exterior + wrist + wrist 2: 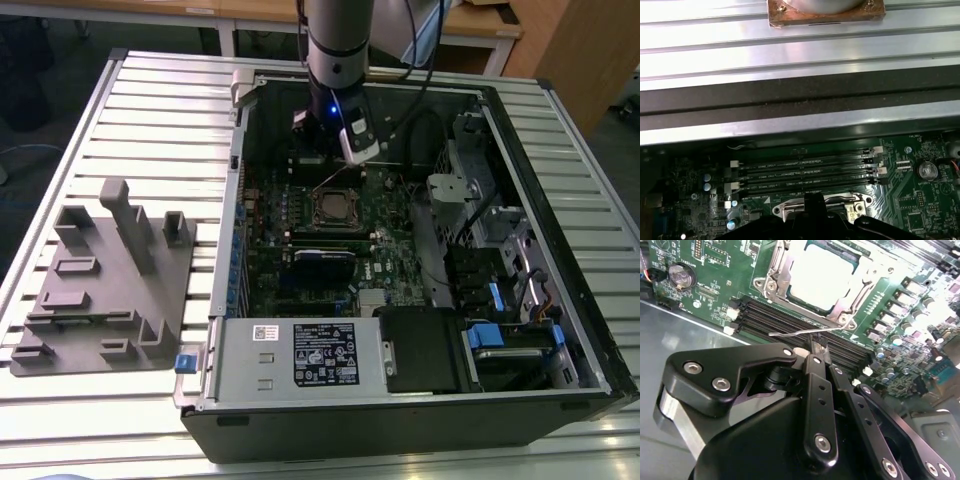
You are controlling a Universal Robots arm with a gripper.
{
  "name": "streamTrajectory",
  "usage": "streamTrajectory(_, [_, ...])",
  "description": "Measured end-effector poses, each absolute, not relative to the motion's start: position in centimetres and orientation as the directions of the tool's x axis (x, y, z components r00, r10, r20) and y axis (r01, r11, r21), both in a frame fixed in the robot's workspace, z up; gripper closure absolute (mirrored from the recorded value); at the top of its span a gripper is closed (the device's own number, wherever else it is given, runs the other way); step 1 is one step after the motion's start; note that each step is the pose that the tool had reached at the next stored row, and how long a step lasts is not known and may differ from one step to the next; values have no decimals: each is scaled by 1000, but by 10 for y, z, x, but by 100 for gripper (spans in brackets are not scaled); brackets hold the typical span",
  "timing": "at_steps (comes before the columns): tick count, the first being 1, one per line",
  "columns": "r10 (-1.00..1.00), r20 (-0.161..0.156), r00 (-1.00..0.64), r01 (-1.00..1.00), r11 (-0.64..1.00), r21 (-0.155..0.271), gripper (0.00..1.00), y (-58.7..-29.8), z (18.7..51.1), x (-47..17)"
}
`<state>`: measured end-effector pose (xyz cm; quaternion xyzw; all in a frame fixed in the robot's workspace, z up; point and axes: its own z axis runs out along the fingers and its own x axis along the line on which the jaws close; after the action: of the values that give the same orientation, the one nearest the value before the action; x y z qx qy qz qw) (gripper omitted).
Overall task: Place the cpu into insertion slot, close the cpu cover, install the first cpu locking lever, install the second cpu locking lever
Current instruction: 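Install the first cpu locking lever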
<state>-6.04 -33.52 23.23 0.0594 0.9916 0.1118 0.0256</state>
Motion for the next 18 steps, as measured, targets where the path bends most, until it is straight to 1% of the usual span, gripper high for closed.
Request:
streamTrajectory(6, [124, -35, -992, 112, 963, 244, 89, -334, 231, -60])
streamTrajectory(18, [124, -35, -992, 112, 963, 247, 89, -334, 226, -55])
